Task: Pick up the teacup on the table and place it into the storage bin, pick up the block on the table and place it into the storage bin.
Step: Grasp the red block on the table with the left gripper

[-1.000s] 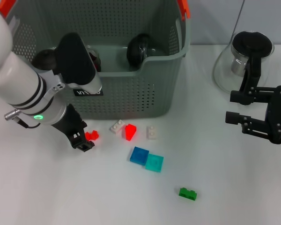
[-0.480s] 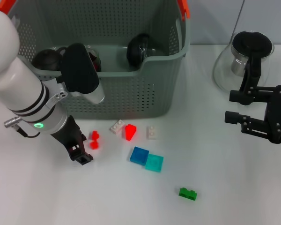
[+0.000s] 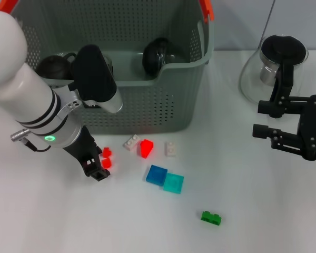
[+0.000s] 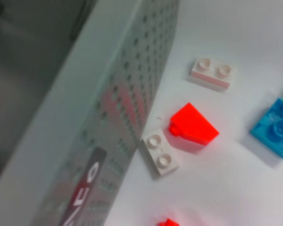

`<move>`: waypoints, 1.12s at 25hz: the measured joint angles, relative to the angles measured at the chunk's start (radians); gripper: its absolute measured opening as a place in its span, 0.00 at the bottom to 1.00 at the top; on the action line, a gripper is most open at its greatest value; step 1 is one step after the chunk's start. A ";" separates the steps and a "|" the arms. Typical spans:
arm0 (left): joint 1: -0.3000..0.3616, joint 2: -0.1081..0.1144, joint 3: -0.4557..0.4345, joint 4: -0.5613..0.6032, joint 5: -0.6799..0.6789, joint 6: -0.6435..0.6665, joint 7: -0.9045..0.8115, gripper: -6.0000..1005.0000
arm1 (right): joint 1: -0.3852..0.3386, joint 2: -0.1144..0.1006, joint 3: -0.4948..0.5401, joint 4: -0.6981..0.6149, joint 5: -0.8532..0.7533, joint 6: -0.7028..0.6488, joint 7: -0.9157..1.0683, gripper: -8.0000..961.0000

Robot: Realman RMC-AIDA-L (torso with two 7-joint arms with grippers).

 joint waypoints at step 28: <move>-0.009 -0.005 0.076 0.003 -0.048 0.039 -0.026 0.56 | 0.004 -0.003 0.010 0.003 0.000 0.000 0.000 0.54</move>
